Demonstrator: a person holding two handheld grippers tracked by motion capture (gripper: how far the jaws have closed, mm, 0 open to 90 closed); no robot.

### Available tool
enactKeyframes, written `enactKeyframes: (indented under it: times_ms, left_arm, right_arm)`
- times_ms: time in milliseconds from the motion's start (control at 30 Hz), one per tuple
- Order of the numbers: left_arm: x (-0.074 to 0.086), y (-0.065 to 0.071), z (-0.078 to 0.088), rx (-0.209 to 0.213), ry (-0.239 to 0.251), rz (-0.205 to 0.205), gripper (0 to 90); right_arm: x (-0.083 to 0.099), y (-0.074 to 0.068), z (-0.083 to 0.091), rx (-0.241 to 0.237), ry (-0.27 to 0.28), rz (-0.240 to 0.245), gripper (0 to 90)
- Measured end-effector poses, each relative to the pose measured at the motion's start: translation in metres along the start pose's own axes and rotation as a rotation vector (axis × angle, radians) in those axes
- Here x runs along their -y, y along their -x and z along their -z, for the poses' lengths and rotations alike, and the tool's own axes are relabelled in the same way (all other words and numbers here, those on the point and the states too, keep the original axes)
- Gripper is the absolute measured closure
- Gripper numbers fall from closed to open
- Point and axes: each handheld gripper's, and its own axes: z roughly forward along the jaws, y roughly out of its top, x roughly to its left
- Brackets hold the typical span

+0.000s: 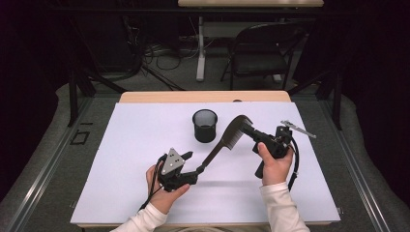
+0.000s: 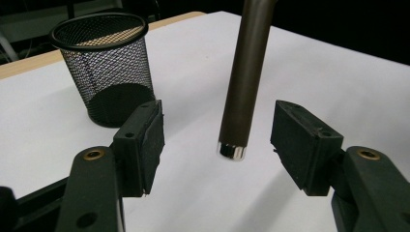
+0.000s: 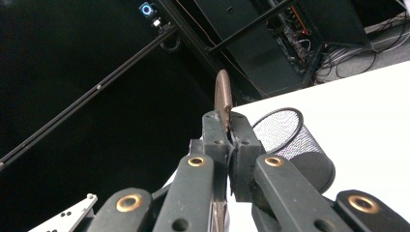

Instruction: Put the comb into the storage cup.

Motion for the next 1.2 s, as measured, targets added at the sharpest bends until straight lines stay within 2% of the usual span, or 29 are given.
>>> enactKeyframes:
  times_ms: [100, 267, 367, 467, 533, 600, 800, 967, 1067, 1200]
  left_arm:
    - [0.0, -0.002, -0.002, 0.004, -0.008, -0.007, 36.9]
    - [-0.001, -0.006, -0.001, -0.021, -0.004, -0.012, 36.9]
    - [-0.002, -0.01, 0.001, -0.04, -0.014, -0.002, 36.6]
    - [-0.002, -0.017, 0.001, -0.038, -0.021, 0.026, 36.0]
    - [-0.002, -0.02, 0.001, -0.05, -0.018, 0.027, 34.1]
    - [-0.003, -0.024, 0.003, -0.044, -0.014, 0.04, 32.7]
    - [-0.006, -0.037, 0.008, -0.048, 0.008, 0.08, 24.5]
    - [-0.007, -0.048, 0.012, -0.081, 0.016, 0.11, 22.0]
    - [-0.008, -0.053, 0.015, -0.114, 0.019, 0.122, 21.8]
    - [-0.009, -0.06, 0.02, -0.141, 0.033, 0.162, 19.3]
  right_arm:
    - [-0.002, 0.001, 0.002, 0.002, 0.009, 0.005, 88.3]
    - [-0.004, 0.002, 0.005, 0.018, 0.019, 0.021, 88.3]
    - [-0.006, 0.002, 0.007, 0.024, 0.028, 0.025, 88.3]
    - [-0.007, 0.002, 0.009, 0.027, 0.039, 0.031, 88.3]
    - [-0.009, 0.002, 0.011, 0.028, 0.048, 0.032, 88.3]
    - [-0.01, 0.003, 0.012, 0.031, 0.053, 0.036, 88.3]
    - [-0.012, 0.004, 0.016, 0.043, 0.074, 0.054, 88.3]
    - [-0.013, 0.004, 0.017, 0.051, 0.09, 0.08, 88.3]
    - [-0.013, 0.003, 0.017, 0.054, 0.092, 0.096, 88.3]
    - [-0.013, 0.002, 0.017, 0.066, 0.098, 0.124, 88.3]
